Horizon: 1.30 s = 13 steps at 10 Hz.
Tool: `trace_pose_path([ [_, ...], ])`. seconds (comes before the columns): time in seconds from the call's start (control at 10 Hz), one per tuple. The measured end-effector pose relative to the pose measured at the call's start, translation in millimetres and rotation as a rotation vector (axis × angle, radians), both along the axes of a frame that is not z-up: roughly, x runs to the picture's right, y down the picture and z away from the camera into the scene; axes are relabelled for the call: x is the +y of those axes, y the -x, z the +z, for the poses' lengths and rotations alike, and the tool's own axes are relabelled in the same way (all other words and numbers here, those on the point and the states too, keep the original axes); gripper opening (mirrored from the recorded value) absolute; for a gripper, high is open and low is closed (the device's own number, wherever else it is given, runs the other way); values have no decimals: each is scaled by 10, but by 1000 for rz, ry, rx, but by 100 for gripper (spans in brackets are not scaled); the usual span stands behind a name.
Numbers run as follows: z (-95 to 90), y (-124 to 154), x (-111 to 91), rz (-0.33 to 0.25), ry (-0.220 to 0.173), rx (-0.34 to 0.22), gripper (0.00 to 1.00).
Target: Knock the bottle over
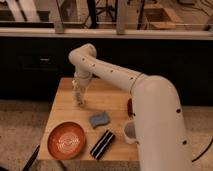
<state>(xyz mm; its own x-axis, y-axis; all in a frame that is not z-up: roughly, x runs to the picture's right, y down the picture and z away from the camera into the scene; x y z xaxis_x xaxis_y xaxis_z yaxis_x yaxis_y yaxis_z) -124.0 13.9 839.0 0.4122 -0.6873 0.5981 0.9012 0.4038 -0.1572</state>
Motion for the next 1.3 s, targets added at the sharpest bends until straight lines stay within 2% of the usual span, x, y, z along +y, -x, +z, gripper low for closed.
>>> trace_pose_path([
  [0.3, 109, -131, -49, 6, -5, 27, 4],
  [0.6, 186, -174, -112, -6, 8, 16, 4],
  [0.7, 214, -158, -125, -6, 13, -4, 4],
  [0.8, 244, -153, -155, 16, -1, -47, 4],
  [0.9, 273, -171, -192, 60, -31, -110, 4],
  [1.1, 323, -182, -263, 100, -87, -165, 4],
  [1.3, 360, -215, -328, 120, -151, -185, 4],
])
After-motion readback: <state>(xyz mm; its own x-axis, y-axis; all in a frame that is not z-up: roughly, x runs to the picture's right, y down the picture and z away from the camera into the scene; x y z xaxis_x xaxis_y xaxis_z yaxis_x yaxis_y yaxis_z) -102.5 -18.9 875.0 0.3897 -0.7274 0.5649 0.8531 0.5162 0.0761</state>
